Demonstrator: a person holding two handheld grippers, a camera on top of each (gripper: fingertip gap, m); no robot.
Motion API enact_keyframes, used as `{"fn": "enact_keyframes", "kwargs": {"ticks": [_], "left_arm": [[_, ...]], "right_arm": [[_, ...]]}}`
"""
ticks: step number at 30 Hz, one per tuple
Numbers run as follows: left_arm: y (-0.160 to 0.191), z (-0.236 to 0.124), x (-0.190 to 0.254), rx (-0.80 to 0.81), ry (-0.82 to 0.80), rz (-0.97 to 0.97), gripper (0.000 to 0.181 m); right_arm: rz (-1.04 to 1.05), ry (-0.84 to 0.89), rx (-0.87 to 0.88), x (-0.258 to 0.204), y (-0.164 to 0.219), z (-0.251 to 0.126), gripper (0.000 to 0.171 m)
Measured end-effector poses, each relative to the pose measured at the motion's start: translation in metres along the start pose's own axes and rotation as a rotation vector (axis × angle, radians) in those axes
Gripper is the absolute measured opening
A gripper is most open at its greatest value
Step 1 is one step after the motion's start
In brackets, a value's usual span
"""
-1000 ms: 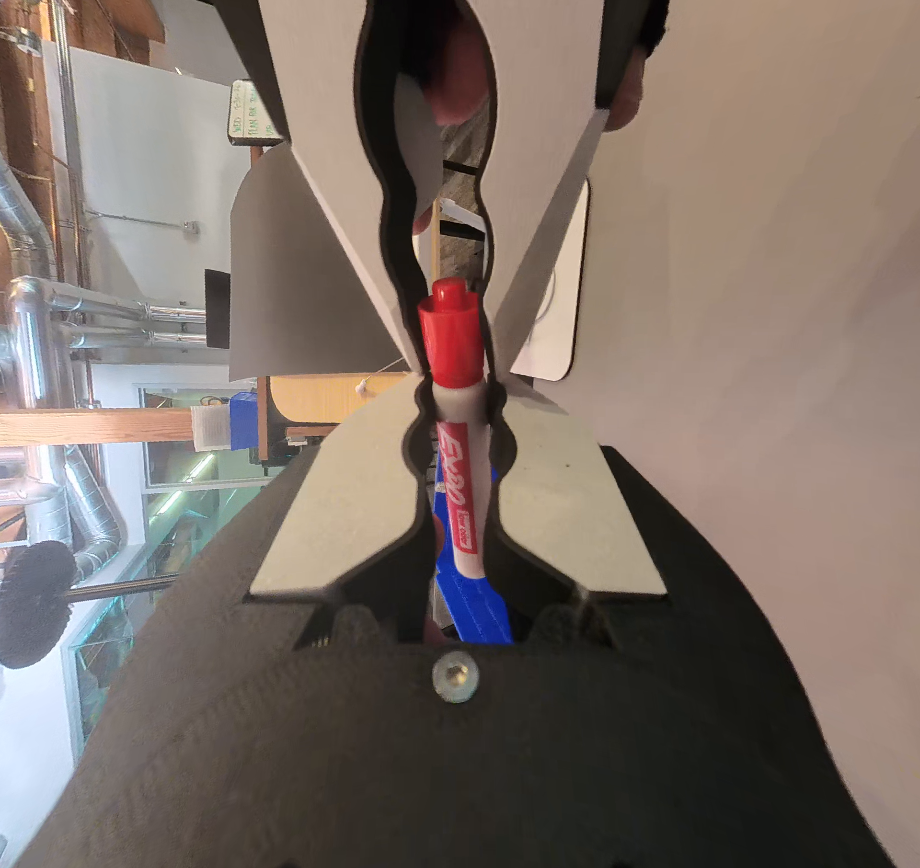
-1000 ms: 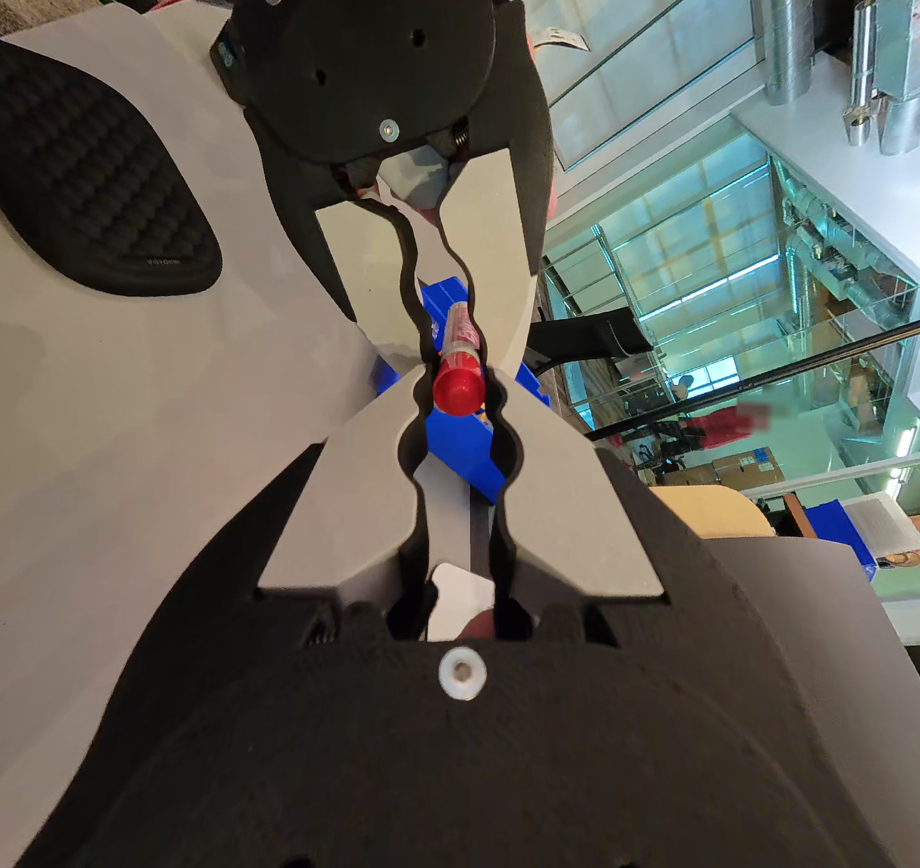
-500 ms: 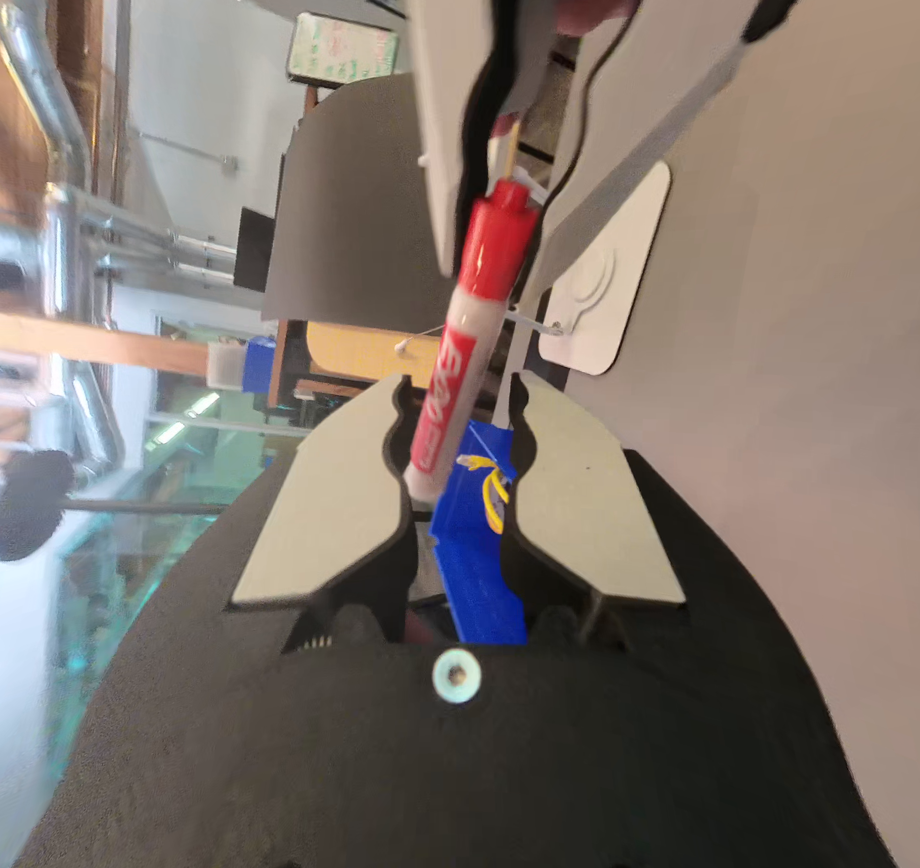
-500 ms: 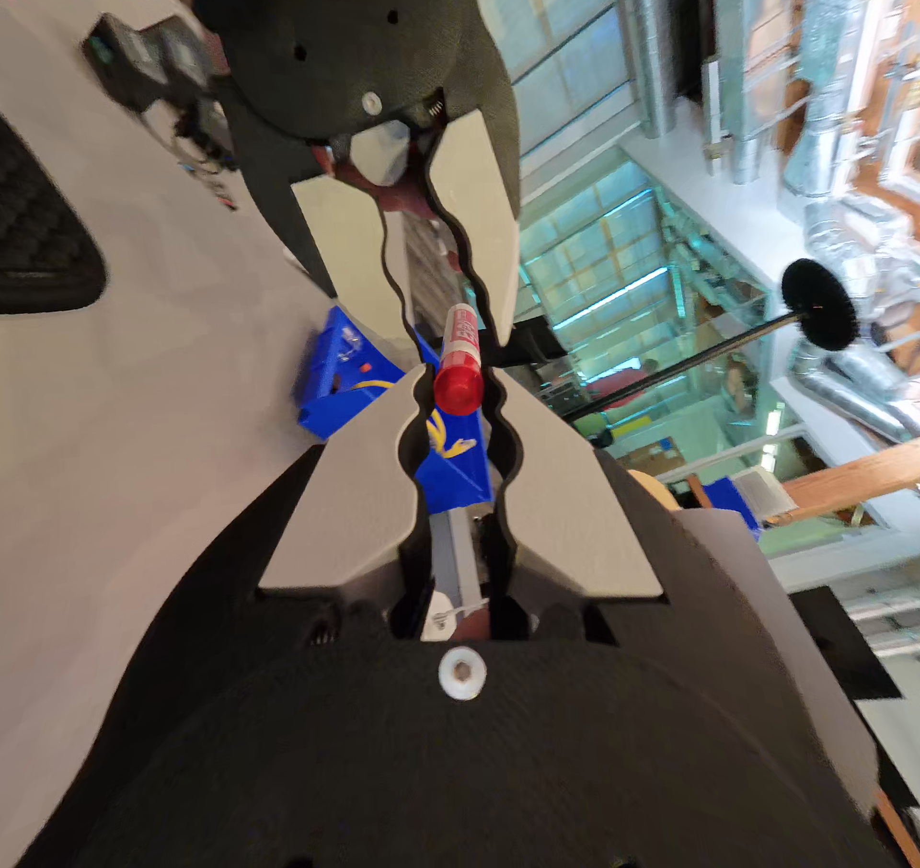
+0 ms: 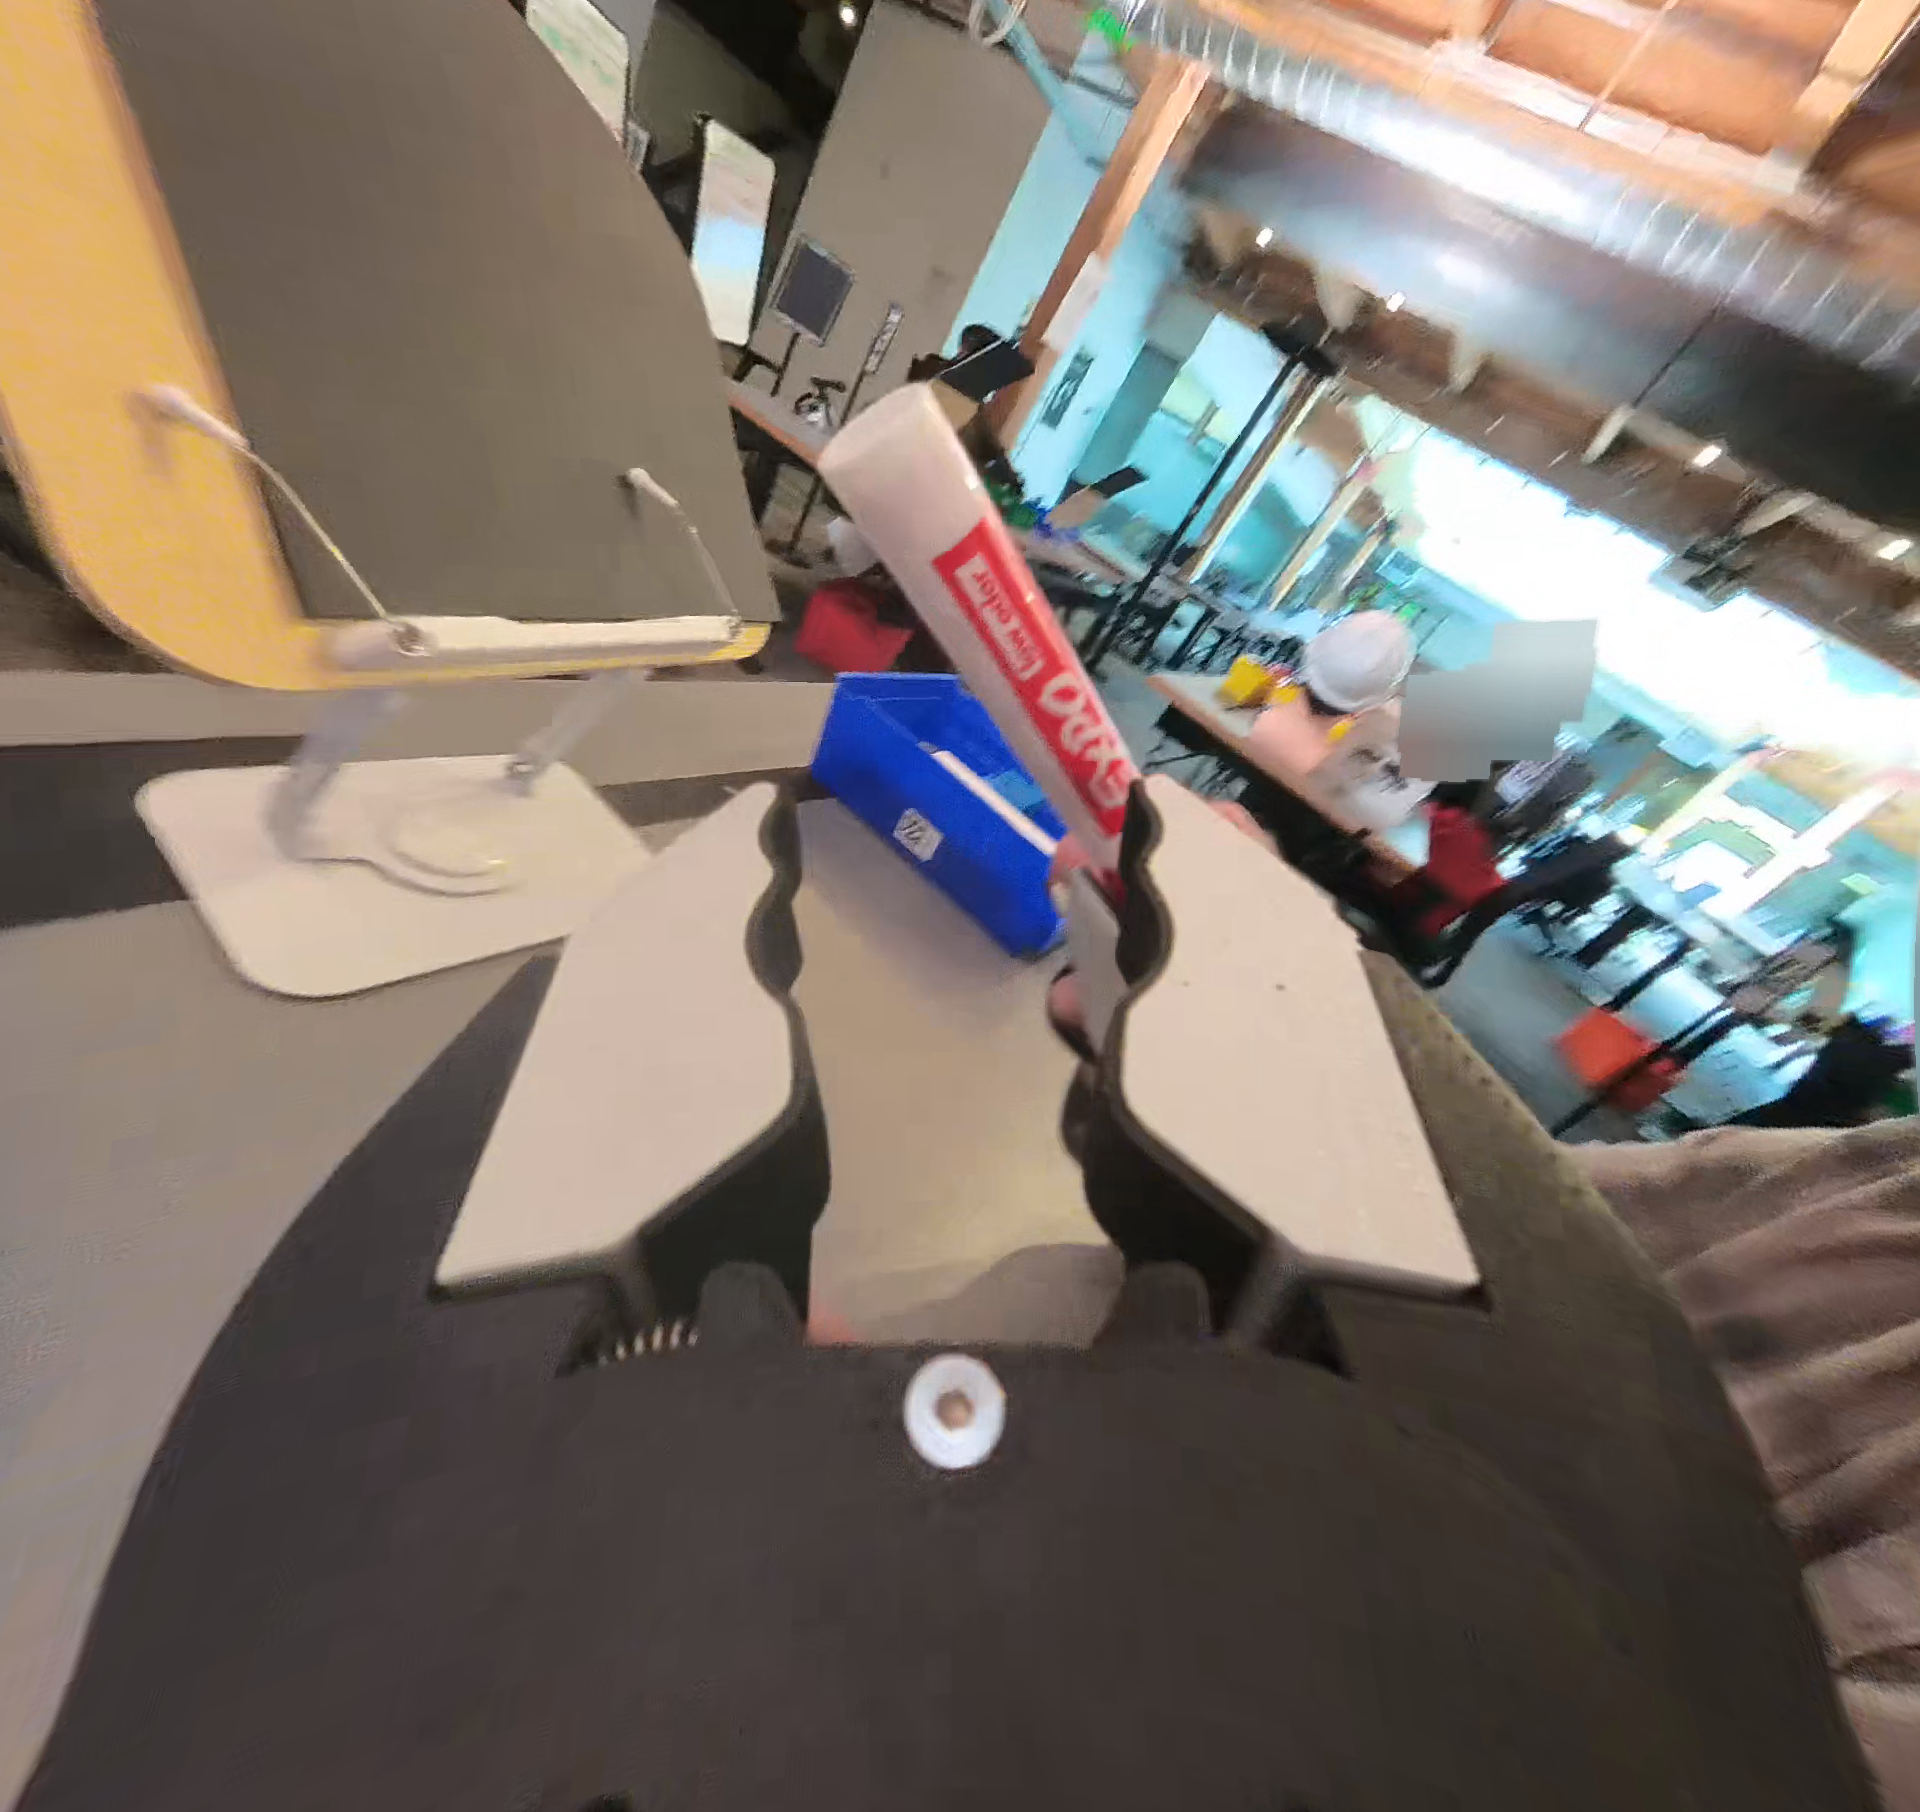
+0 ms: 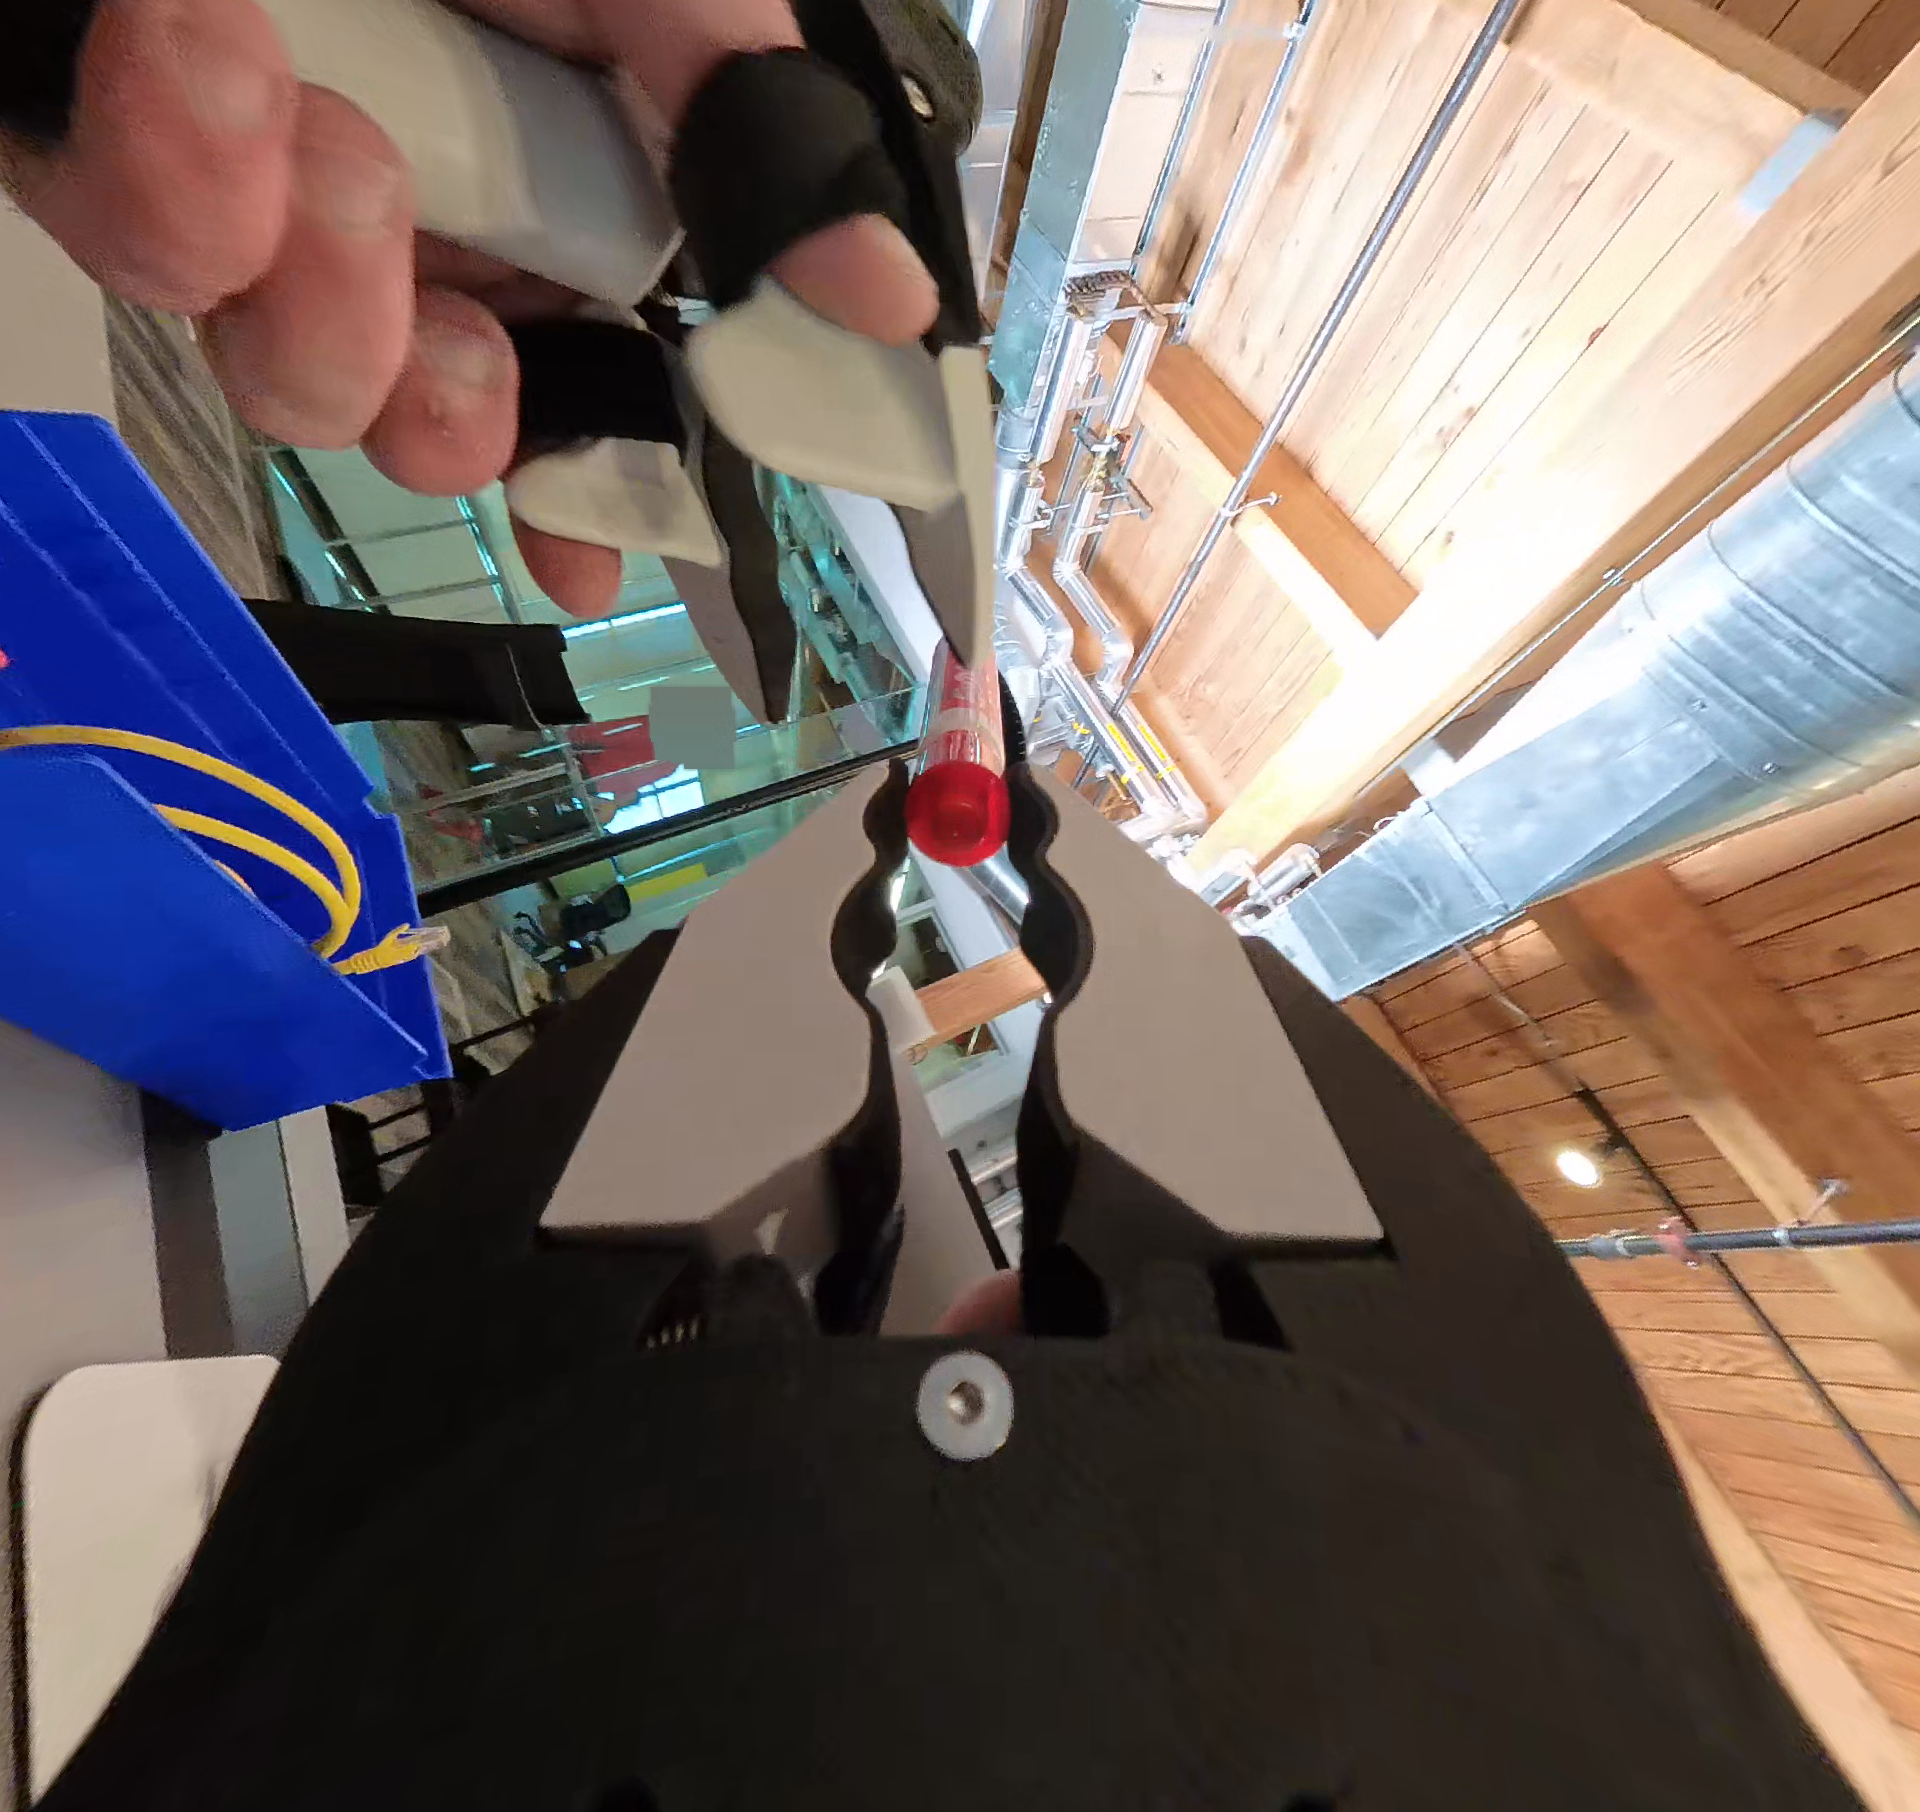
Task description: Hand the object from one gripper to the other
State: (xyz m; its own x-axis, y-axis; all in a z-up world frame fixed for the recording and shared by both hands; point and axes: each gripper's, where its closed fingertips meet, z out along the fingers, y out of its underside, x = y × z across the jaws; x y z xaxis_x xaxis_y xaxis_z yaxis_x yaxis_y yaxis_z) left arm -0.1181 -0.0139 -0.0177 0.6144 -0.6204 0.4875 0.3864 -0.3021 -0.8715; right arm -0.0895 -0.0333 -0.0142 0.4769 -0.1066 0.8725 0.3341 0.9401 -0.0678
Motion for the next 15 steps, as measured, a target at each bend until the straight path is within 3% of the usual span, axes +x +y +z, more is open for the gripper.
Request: {"fn": "enact_keyframes", "kwargs": {"ticks": [4, 11, 15], "left_arm": [[0.007, 0.008, 0.007, -0.001, 0.050, -0.046, 0.055], [0.012, 0.014, -0.002, 0.018, 0.012, -0.062, 0.028], [0.006, 0.012, -0.005, 0.033, -0.050, 0.040, 0.020]], "right_arm": [[-0.061, 0.005, 0.018, -0.016, -0.001, 0.000, 0.016], [-0.087, -0.003, 0.026, -0.029, -0.001, 0.000, 0.016], [-0.066, -0.073, 0.031, -0.040, 0.000, 0.000, 0.026]]}}
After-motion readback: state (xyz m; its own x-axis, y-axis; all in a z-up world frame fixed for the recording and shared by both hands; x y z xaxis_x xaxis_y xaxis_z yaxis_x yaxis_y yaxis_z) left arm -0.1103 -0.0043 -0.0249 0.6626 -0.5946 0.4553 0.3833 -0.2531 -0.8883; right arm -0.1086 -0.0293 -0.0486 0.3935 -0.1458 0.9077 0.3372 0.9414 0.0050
